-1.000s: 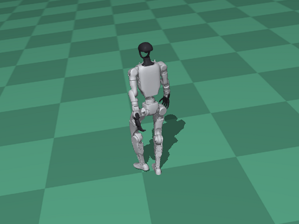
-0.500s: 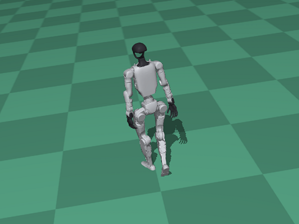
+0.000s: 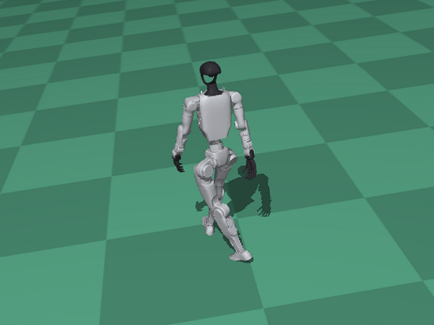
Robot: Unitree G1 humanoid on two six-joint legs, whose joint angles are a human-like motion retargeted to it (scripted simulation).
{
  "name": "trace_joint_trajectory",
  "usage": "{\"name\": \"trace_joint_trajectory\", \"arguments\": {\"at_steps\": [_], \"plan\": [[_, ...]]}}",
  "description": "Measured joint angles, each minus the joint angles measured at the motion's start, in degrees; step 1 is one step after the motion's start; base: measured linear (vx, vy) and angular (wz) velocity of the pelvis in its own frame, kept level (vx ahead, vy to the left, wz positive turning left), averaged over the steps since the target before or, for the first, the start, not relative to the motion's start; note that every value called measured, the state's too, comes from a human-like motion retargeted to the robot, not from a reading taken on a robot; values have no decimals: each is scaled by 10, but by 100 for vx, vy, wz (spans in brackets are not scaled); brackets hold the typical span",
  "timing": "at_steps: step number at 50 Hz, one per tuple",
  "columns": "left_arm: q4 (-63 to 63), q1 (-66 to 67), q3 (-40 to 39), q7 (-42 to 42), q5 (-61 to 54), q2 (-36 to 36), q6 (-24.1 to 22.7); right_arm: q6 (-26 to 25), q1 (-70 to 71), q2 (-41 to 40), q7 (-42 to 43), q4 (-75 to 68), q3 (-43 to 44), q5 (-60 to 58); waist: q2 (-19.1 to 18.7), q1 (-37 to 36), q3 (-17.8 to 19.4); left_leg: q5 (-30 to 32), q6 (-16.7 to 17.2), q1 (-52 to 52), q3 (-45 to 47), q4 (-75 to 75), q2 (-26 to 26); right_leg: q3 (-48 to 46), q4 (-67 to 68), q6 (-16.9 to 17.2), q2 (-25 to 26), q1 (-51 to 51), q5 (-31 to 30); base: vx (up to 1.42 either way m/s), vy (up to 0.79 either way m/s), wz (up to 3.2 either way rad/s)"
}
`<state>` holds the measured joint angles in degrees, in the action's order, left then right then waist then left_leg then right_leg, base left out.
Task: Walk run
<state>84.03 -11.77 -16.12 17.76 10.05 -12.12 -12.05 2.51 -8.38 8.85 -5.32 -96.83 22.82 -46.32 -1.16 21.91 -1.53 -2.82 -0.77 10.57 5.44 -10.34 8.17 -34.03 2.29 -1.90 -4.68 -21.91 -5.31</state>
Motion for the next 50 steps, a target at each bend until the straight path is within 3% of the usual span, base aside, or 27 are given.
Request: {"name": "trace_joint_trajectory", "arguments": {"at_steps": [3, 5, 7, 10, 12, 15, 17, 23, 28, 32, 35, 38, 40, 41, 43, 45, 47, 50], "plan": [[33, 43, 20, -22, 57, 4, 11, 4, 11, 8, 3, -2, -1, 14, -5, 15, -13, 147, 79, -10, 23, -84, -15, 111, 21, -57, 22, 3, -22, 92, -28, 55], [45, 80, 29, -58, 112, 10, 15, -7, 25, 11, -3, -6, 0, 26, -6, 21, -18, 225, 137, -47, 39, -190, -40, 139, 43, -71, 21, 18, 6, 88, -27, 35], [53, 111, 29, -96, 148, 16, 17, -13, 50, 13, -11, 3, 7, 30, 19, 7, -30, 263, 158, -96, 35, -277, 1, 130, 52, -65, -19, 29, 14, 73, -14, -47], [76, 158, 8, -126, 166, 5, 23, 0, 82, -1, -9, 37, -13, 47, 44, -26, -23, 183, 157, -150, -29, -379, 26, 155, 44, -87, 16, 75, 33, 65, -38, -146], [91, 186, -11, -126, 158, 3, 30, 9, 101, -6, -10, 71, -37, 62, 52, -44, -17, 134, 114, -185, -8, -388, -10, 168, 32, -93, 27, 102, 35, 56, -25, -149], [109, 230, -56, -115, 136, 7, 41, 30, 125, -13, -20, 137, -69, 64, 65, -69, -11, 50, 14, -232, 56, -354, -72, 205, 22, -107, 48, 132, 41, 65, -20, -152], [118, 256, -85, -103, 111, 10, 46, 50, 142, -17, -29, 177, -83, 62, 65, -81, -8, 36, -9, -251, 75, -289, -89, 238, 24, -116, 69, 143, 47, 46, -13, -149], [129, 313, -134, -78, 85, 33, 55, 82, 188, -13, -44, 268, -109, 81, 40, -102, 11, 44, 6, -291, -2, -65, -64, 302, 28, -131, 131, 186, 69, 57, -4, -138], [122, 335, -134, -62, 164, 39, 62, 95, 199, -7, -35, 295, -113, 110, 29, -122, 22, 35, 18, -323, -41, 69, -36, 350, 43, -131, 156, 223, 81, 57, 3, -125], [111, 343, -127, -48, 219, 28, 64, 93, 191, -6, -28, 276, -102, 120, 26, -135, 26, 39, 74, -320, -110, 112, -12, 357, 51, -131, 165, 254, 73, 73, 2, -95], [101, 343, -130, -48, 219, 23, 74, 82, 178, -6, -20, 237, -92, 112, 28, -151, 24, 52, 44, -301, -135, 87, -3, 358, 63, -131, 163, 274, 48, 82, 5, -123], [91, 346, -142, -48, 190, 21, 74, 63, 159, -5, -13, 173, -77, 89, 32, -176, 7, 96, 27, -277, -86, 84, -16, 357, 96, -131, 155, 283, -6, 84, 5, -151], [93, 346, -146, -44, 155, 17, 70, 39, 141, -8, -1, 122, -68, 68, 40, -171, -20, 85, 19, -274, -88, 72, -20, 346, 134, -131, 153, 270, -74, 76, -16, -121], [97, 340, -148, -38, 132, 12, 75, 26, 132, -12, 9, 97, -72, 64, 41, -169, -28, 75, 32, -279, -80, 59, -39, 335, 155, -131, 161, 259, -126, 59, -38, -137], [104, 316, -141, -23, 88, -1, 88, 10, 116, -15, 25, 50, -83, 71, 36, -158, -35, 53, 39, -278, -74, 39, -65, 319, 212, -102, 178, 231, -210, 73, -28, -115], [105, 283, -116, -10, 54, -15, 99, 14, 99, -8, 29, 11, -89, 81, 24, -151, -38, 32, 24, -256, -51, 37, -82, 267, 290, -59, 175, 194, -247, 67, -4, -96], [99, 241, -87, -10, 34, -26, 103, 15, 82, -5, 15, -2, -89, 69, 8, -167, -39, 11, 23, -235, -24, 42, -106, 211, 357, -80, 156, 158, -231, 40, 3, -162], [82, 175, -55, -28, 31, -39, 98, 2, 46, -7, 3, 9, -83, 29, -10, -165, -39, -13, 29, -206, 8, 48, -125, 147, 420, -120, 122, 106, -126, 48, 7, -104]]}}
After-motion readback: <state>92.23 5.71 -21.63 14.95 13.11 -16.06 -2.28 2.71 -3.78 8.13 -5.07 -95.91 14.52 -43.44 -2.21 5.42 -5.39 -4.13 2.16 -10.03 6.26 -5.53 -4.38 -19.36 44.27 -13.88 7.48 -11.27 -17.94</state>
